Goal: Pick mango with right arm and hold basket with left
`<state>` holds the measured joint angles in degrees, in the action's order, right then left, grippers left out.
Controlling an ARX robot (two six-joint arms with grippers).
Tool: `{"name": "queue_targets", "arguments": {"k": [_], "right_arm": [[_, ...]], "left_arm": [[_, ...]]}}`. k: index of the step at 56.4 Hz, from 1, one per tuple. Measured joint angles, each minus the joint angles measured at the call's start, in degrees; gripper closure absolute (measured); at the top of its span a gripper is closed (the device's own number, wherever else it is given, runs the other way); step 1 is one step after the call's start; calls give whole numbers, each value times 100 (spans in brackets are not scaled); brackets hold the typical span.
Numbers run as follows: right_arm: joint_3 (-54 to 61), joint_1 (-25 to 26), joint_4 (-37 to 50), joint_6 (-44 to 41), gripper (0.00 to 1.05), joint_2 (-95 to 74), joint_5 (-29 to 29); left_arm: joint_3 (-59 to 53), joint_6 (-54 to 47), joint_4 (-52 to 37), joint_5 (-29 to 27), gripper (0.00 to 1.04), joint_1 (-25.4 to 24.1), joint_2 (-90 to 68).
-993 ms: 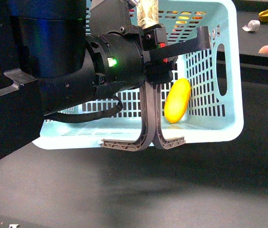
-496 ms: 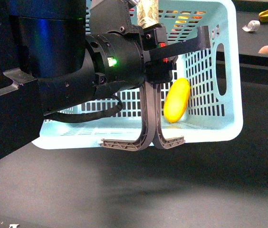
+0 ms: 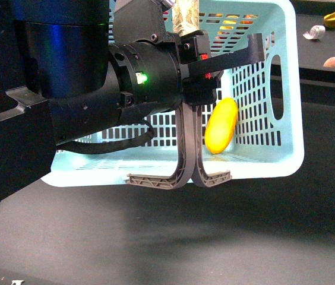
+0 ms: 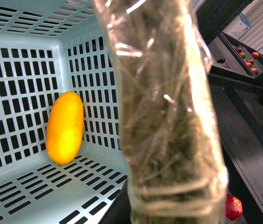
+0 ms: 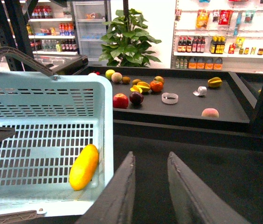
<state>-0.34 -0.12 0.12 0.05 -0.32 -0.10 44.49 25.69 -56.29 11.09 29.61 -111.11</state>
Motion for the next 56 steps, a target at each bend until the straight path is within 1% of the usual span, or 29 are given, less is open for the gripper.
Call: {"name": "queue_targets", "arguments": {"k": [10,12,19,21,22,23,24,25,29,31,33,35,43,49,56], "right_arm": [[0,0,0,0,49,0,0],[0,0,0,0,42,0,0],[0,0,0,0,24,0,0],[0,0,0,0,15,0,0],[0,0,0,0,12,0,0],[0,0,0,0,7,0,0],[0,0,0,7,6,0,2],[0,0,0,2,8,0,0],[0,0,-2,-4,8,2,-4],[0,0,-2,-2,8,2,-2],[0,0,-2,-4,8,7,-2],[0,0,-2,-4,8,7,-2],[0,0,-2,-4,8,7,-2],[0,0,-2,-4,8,7,-7],[0,0,-2,-4,8,7,-2]], "left_arm": [[0,4,0,0,100,0,0],[0,2,0,0,100,2,0],[0,2,0,0,100,0,0],[0,2,0,0,100,0,0],[9,-48,46,-236,100,42,0],[37,-107,177,-636,100,101,7],[87,-166,328,-1117,100,166,9],[162,-190,516,-1816,100,243,7],[446,-125,964,-3158,100,356,-7],[654,-11,1161,-3554,100,326,-39],[824,131,1298,-3788,100,256,-81],[1051,345,1478,-3982,100,136,-146],[1692,1434,2017,-4245,100,-308,-470],[2004,2074,2269,-4199,100,-518,-695],[2404,3119,2527,-4083,100,-721,-951]]}}
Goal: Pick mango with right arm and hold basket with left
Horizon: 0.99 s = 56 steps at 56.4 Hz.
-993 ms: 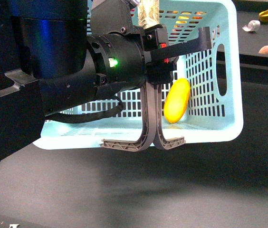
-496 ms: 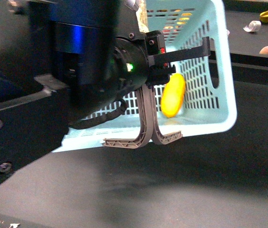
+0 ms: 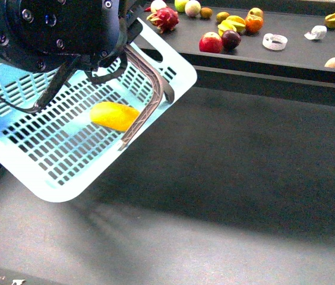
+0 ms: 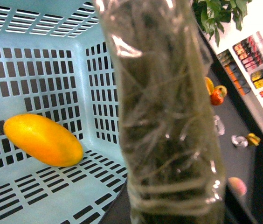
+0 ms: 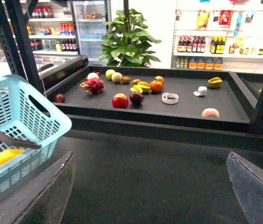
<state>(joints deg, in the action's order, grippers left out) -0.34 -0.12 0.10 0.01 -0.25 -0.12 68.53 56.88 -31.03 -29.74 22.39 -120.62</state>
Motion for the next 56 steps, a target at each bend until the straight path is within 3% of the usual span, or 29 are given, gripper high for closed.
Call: {"name": "queue_targets", "arguments": {"k": [22,48,56], "right_arm": [[0,0,0,0,8,0,0],[0,0,0,0,8,0,0],[0,0,0,0,8,0,0]], "left_arm": [[863,2260,466,-15,100,-420,-887],[1305,3038,1163,256,100,-592,-1209],[1362,2986,1338,269,78,-579,-1213]]}}
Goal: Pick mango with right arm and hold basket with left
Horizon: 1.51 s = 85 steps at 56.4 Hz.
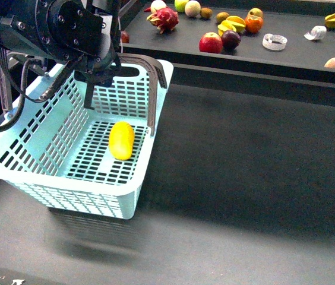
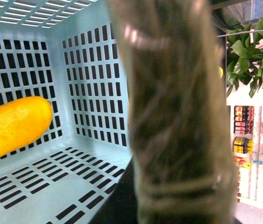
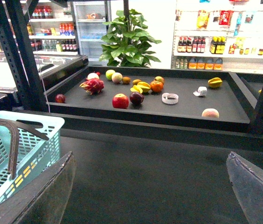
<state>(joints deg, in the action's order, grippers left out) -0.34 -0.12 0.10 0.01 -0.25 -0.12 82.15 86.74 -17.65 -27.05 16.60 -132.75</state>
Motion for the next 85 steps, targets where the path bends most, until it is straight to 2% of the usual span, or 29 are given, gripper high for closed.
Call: {"name": "queue_targets", "arguments": {"k": [4,9,14,17,20,31,40,47,60,61,62,63,65,67,69,73,85], "right_arm": [[0,0,0,0,8,0,0],[0,0,0,0,8,0,0],[0,0,0,0,8,0,0],[0,0,0,0,8,0,0],[0,0,0,0,8,0,0],[0,0,0,0,8,0,0],[0,0,0,0,8,0,0],[0,0,0,0,8,0,0],[0,0,0,0,8,0,-2],[0,0,0,0,8,0,0],[0,0,0,0,8,0,0],[0,0,0,0,8,0,0],[0,0,0,0,8,0,0],[0,0,0,0,8,0,0],[0,0,0,0,8,0,0],[0,0,0,0,8,0,-2],[0,0,0,0,8,0,0]], "left_arm": [[15,-87,140,-48,67,7,0],[-42,-219,422,-280,43,13,103],[-245,-367,446,-422,27,37,365],[-531,-498,450,-566,13,74,752],[-739,-619,439,-647,6,103,1027],[-2006,-1213,39,-1104,8,271,2319],[-3565,-1685,-201,-2044,8,667,4000],[-4330,-1869,173,-2632,8,874,4854],[-4459,-1985,173,-2662,8,876,4909],[-4553,-2345,-98,-2382,10,822,4896],[-4815,-2774,-879,-1652,16,713,4905],[-5034,-3226,-1453,-1167,19,636,4911],[-5663,-4778,-2844,15,30,422,4990],[-6074,-5831,-3622,616,39,249,5176],[-6330,-6889,-3985,949,48,101,5455],[-6636,-7809,-4041,1217,62,-107,5917],[-7324,-8494,-3711,1683,103,-579,6822]]}}
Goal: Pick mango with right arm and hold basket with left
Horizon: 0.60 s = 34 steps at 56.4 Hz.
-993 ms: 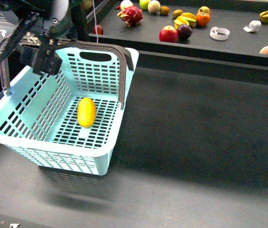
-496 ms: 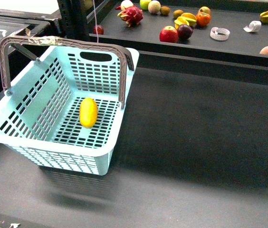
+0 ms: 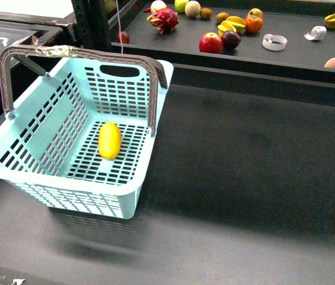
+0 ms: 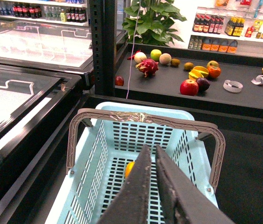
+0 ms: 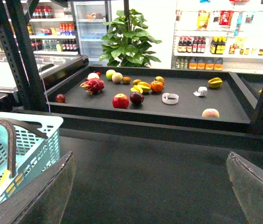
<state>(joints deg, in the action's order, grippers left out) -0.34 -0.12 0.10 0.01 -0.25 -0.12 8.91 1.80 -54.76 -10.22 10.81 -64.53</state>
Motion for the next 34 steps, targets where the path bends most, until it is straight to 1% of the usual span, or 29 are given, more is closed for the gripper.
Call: {"name": "queue_targets", "arguments": {"k": [3,7,19,21,23,27,34], "right_arm": [[0,0,0,0,8,0,0],[0,0,0,0,8,0,0],[0,0,0,0,8,0,0],[0,0,0,0,8,0,0],[0,0,0,0,8,0,0],[0,0,0,0,8,0,0],[0,0,0,0,8,0,-2]], "left_arm": [[-199,-55,-243,107,103,-96,70],[-415,-77,-133,197,103,-227,271],[-691,-118,774,498,103,-533,1493],[-732,-127,986,850,103,-739,1727],[-763,-136,1147,970,103,-905,1917],[-763,-136,1449,979,103,-1051,2284],[-767,-136,1967,1010,103,-1062,2868]]}}
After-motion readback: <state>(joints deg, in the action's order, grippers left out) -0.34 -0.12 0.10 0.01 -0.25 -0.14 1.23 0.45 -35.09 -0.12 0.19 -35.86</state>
